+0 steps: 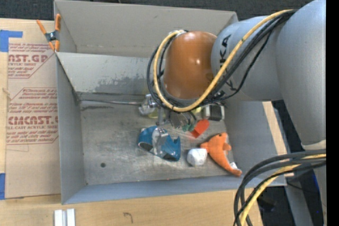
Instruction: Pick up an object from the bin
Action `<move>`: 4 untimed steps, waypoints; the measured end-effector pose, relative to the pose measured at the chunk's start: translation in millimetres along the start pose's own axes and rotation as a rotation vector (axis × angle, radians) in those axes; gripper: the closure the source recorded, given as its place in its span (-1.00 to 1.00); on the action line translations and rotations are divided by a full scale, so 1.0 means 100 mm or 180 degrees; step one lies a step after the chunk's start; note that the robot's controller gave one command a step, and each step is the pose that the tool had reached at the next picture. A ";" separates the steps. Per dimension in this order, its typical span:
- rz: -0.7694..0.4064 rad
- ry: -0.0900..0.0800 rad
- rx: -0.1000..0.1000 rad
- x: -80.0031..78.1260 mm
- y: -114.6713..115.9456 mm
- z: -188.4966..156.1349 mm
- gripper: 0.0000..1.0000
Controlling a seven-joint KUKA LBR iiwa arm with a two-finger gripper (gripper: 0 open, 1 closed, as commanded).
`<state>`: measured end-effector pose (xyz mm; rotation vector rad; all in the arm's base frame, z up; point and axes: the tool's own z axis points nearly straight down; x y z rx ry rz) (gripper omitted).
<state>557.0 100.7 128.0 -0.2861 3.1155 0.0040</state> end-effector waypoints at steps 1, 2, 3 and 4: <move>-0.0290 0.0086 -0.0030 0.03 -0.36 0.32 1.00; -0.0289 0.0084 -0.0030 0.02 -0.36 0.32 1.00; -0.0121 0.0078 -0.0033 0.01 -0.50 0.17 1.00; 0.0070 0.0031 0.0014 0.07 -0.59 -0.04 1.00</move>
Offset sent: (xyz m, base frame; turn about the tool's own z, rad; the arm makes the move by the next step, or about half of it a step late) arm 0.0000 0.0000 0.0000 0.0000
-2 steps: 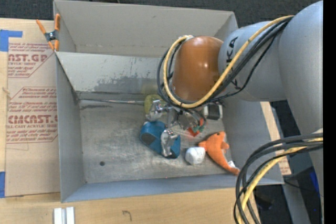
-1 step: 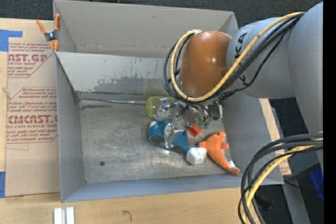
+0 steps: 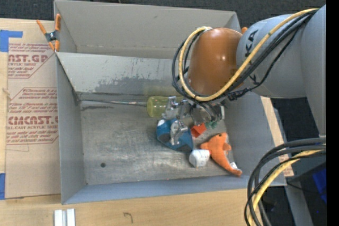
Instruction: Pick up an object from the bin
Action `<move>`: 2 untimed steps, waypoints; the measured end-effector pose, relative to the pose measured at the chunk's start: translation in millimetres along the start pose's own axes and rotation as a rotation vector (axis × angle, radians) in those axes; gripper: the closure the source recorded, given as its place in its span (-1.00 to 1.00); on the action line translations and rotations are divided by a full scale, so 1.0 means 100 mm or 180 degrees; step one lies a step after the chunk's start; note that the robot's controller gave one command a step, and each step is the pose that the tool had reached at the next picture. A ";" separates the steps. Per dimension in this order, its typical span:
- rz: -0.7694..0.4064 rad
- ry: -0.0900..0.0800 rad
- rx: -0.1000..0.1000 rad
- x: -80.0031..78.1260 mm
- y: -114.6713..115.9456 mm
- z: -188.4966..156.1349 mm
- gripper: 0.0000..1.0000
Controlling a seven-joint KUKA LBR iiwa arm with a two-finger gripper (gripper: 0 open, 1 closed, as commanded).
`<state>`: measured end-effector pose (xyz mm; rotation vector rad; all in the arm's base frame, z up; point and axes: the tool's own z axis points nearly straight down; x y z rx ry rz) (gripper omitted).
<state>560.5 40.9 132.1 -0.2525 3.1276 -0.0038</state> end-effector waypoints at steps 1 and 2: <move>-0.0132 0.0023 -0.0008 -0.10 0.20 0.01 1.00; -0.0215 0.0017 -0.0013 0.24 0.13 -0.89 1.00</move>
Offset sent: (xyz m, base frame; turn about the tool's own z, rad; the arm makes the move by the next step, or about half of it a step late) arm -0.0255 0.0083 0.0912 -0.0673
